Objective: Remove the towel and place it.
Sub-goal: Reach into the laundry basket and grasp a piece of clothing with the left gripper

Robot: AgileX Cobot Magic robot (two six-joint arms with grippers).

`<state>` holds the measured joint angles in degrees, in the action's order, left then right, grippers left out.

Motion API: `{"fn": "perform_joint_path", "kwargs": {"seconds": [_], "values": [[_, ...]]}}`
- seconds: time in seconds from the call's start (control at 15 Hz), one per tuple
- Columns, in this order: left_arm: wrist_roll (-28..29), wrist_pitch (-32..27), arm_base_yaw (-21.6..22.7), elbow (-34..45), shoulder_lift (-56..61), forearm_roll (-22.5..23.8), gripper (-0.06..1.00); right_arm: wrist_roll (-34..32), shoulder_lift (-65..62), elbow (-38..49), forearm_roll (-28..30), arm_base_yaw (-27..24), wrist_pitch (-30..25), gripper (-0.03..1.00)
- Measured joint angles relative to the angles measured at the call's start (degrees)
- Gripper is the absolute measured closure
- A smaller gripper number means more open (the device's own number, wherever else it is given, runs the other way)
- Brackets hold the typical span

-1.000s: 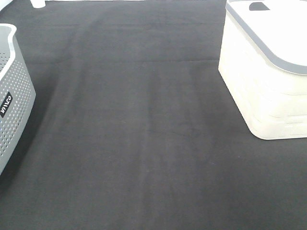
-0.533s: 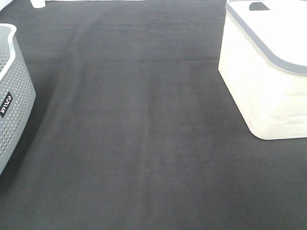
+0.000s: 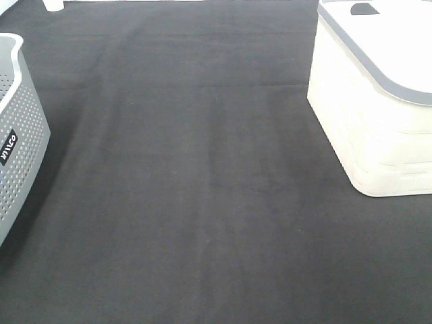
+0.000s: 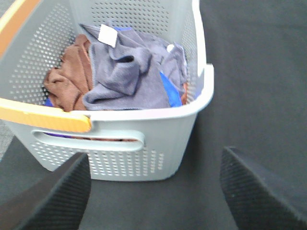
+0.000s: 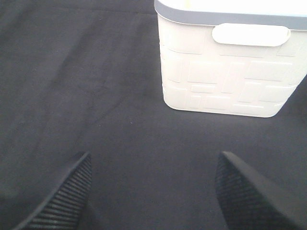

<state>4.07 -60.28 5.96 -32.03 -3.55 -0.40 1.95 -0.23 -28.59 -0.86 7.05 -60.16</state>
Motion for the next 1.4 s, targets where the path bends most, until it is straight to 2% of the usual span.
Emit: {"fn": "perform_joint_path", "kwargs": {"seconds": [0.27,0.6,1.0,1.27,1.4], "values": [[6.88,0.23,0.00,-10.31,-9.34,5.67,0.24,0.00,0.00,0.00,0.00,0.00,0.00,0.25],[9.63,-0.74,0.00,-20.11,-24.41,6.30,0.24,0.00,0.00,0.00,0.00,0.00,0.00,0.25],[9.63,-1.03,0.00,-21.89,-40.97,5.90,0.24,0.00,0.00,0.00,0.00,0.00,0.00,0.25],[10.03,2.64,0.00,-22.12,-52.43,6.25,0.24,0.00,0.00,0.00,0.00,0.00,0.00,0.25],[10.03,3.21,0.00,-24.75,-59.93,6.36,0.24,0.00,0.00,0.00,0.00,0.00,0.00,0.25]]}}
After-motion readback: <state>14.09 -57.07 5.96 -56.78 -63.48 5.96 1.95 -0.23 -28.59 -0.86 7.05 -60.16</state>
